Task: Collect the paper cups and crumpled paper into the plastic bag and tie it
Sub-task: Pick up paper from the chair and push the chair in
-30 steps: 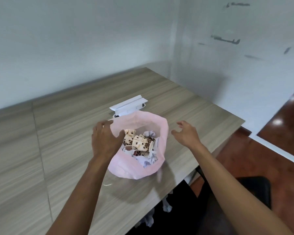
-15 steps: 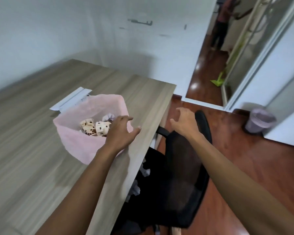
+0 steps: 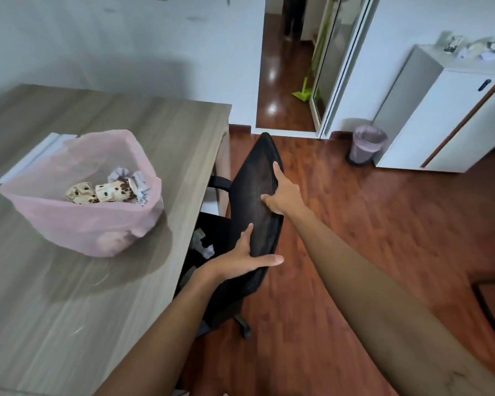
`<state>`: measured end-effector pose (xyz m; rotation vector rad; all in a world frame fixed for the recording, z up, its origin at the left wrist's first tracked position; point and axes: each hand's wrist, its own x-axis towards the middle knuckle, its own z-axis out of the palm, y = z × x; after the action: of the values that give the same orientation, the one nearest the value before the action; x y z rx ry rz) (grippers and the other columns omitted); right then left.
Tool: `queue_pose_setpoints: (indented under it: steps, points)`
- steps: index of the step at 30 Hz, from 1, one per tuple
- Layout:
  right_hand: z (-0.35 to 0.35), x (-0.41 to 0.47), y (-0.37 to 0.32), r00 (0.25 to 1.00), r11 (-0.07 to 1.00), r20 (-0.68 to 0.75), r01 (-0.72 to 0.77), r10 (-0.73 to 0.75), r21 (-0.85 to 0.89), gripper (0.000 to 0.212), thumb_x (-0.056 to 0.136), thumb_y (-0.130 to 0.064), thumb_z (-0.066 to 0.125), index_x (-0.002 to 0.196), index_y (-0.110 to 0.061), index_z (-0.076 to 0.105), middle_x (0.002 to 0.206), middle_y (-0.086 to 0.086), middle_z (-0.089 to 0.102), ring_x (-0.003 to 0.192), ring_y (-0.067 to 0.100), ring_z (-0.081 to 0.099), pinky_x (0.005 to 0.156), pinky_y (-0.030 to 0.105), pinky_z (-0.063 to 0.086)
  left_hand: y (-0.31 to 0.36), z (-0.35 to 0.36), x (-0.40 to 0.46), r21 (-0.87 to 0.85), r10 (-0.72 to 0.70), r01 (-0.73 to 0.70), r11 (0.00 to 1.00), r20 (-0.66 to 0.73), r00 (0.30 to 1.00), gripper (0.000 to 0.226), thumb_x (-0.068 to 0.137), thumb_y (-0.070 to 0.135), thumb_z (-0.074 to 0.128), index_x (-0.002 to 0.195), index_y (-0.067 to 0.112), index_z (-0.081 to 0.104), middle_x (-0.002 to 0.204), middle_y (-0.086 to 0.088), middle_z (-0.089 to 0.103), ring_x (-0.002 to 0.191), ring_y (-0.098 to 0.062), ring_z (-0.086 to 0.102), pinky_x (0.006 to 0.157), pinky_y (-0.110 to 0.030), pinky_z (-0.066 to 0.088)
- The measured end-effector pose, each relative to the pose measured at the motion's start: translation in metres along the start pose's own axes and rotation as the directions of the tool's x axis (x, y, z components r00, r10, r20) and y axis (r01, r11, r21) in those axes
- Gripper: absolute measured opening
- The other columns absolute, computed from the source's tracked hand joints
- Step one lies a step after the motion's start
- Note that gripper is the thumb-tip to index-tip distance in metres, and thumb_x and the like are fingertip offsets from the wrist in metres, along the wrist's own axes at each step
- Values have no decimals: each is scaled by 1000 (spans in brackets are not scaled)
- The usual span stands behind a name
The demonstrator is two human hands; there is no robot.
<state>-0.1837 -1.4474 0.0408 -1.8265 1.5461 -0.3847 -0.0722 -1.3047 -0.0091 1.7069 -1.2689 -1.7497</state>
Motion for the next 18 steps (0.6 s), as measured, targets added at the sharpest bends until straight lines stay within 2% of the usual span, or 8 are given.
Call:
queue_pose_setpoints:
  steps: [2, 4, 5, 7, 9, 13, 16, 18]
  points:
    - [-1, -1, 3, 1000, 999, 13, -5, 4, 36, 92, 88, -18, 65, 154, -39, 4, 92, 10, 62, 63, 16, 57, 50, 18, 45, -2, 5, 2, -38, -5, 4, 999, -29, 1000, 127, 68, 66, 76, 152, 44, -15, 164, 7, 12, 146, -17, 26, 116, -35, 27]
    - [-3, -5, 7, 1000, 999, 11, 8, -9, 51, 90, 88, -15, 64, 155, -37, 6, 81, 5, 59, 57, 11, 54, 42, 13, 40, -3, 9, 1, -29, -12, 11, 1000, -37, 999, 126, 64, 66, 76, 152, 47, -12, 165, 4, 7, 147, -19, 26, 118, -40, 28]
    - [-4, -6, 10, 1000, 998, 10, 11, -12, 61, 90, 88, -14, 63, 155, -36, 7, 80, 5, 59, 55, 10, 52, 39, 11, 38, -3, 13, 0, -39, -10, 9, 999, -45, 999, 125, 63, 65, 76, 152, 47, -10, 166, 2, 6, 147, -20, 26, 118, -41, 29]
    - [-6, -9, 14, 1000, 998, 13, 11, -12, 63, 90, 88, -13, 63, 155, -37, 7, 91, 8, 60, 55, 9, 51, 34, 9, 35, -3, 22, -2, -70, 10, -16, 997, -79, 997, 122, 64, 61, 75, 153, 46, -7, 166, 1, 6, 147, -20, 25, 115, -37, 30]
    - [-9, -10, 21, 1000, 998, 10, 6, -7, 57, 91, 89, -13, 63, 154, -39, 7, 107, 11, 59, 58, 7, 50, 36, 10, 33, -4, 32, 0, -89, 25, -35, 995, -109, 994, 120, 64, 59, 75, 154, 47, -5, 166, 2, 4, 147, -19, 24, 111, -33, 30]
    - [-20, -13, 40, 1000, 997, 4, 9, -9, 73, 92, 88, -14, 64, 154, -41, 7, 120, 12, 58, 64, 8, 50, 40, 11, 33, 1, 55, 3, -124, 28, -44, 991, -127, 991, 120, 62, 58, 74, 154, 48, -2, 166, 6, -2, 148, -18, 20, 112, -33, 29]
    - [-32, -15, 60, 999, 997, -22, 29, -28, 65, 90, 88, -15, 64, 154, -39, 8, 116, 10, 61, 64, 9, 54, 39, 9, 36, 11, 79, 6, -135, 25, -44, 990, -140, 990, 118, 62, 58, 74, 153, 49, 0, 166, 10, -7, 151, -18, 12, 110, -31, 23]
    - [-43, -18, 73, 998, 998, -45, 48, -46, 43, 88, 88, -17, 64, 155, -36, 10, 115, 13, 63, 68, 13, 56, 52, 11, 42, 21, 95, 9, -126, 27, -44, 991, -137, 990, 115, 66, 56, 73, 154, 47, -1, 165, 10, -12, 152, -18, 6, 106, -29, 19]
